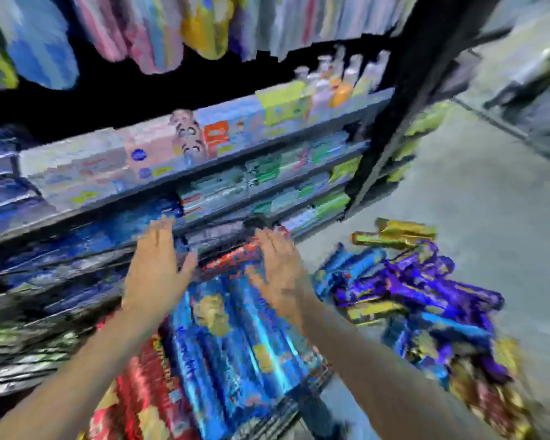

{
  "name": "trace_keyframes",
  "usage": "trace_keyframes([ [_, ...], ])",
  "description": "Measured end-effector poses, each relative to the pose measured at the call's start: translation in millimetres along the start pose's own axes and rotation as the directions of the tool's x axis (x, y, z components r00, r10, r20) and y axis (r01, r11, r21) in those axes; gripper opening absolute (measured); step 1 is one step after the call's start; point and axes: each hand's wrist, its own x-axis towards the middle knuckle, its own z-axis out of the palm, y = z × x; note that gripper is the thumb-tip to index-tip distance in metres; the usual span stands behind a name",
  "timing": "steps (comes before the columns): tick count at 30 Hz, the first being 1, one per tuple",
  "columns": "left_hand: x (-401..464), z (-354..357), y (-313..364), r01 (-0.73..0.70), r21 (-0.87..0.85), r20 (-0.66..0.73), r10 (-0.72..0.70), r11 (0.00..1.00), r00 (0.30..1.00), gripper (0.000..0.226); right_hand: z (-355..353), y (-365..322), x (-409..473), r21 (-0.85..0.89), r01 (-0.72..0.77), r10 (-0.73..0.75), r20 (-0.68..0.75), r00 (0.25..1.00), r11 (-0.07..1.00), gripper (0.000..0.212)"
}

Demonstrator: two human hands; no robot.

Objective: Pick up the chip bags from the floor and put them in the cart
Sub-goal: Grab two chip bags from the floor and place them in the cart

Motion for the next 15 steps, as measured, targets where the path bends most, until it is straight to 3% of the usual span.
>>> trace_keyframes([
  [2, 17, 14, 71, -0.111, -0.032, 0.048, 0.112, 0.993, 0.993, 0.070, -40, 60, -11, 0.013, -0.107, 0.107, -0.065, 0.992, 0.994, 0.063],
  [4, 23, 38, 144, -0.194, -0.070, 0.114, 0.201, 0.979, 0.973, 0.070, -73, 121, -39, -0.023, -0.308, 0.306, -0.076, 0.949, 0.951, 0.073],
  [6, 21, 72, 214, -0.294, -0.106, 0.188, 0.309, 0.950, 0.932, 0.069, -95, 186, -80, -0.088, -0.484, 0.477, -0.092, 0.874, 0.870, 0.079],
  [10, -2, 153, 331, -0.466, -0.132, 0.351, 0.481, 0.875, 0.804, 0.082, -122, 306, -176, -0.151, -0.686, 0.681, -0.088, 0.727, 0.712, 0.083],
  [15, -41, 273, 427, -0.438, -0.162, 0.492, 0.457, 0.884, 0.741, 0.075, -124, 424, -272, -0.215, -0.801, 0.818, -0.014, 0.575, 0.559, 0.077],
])
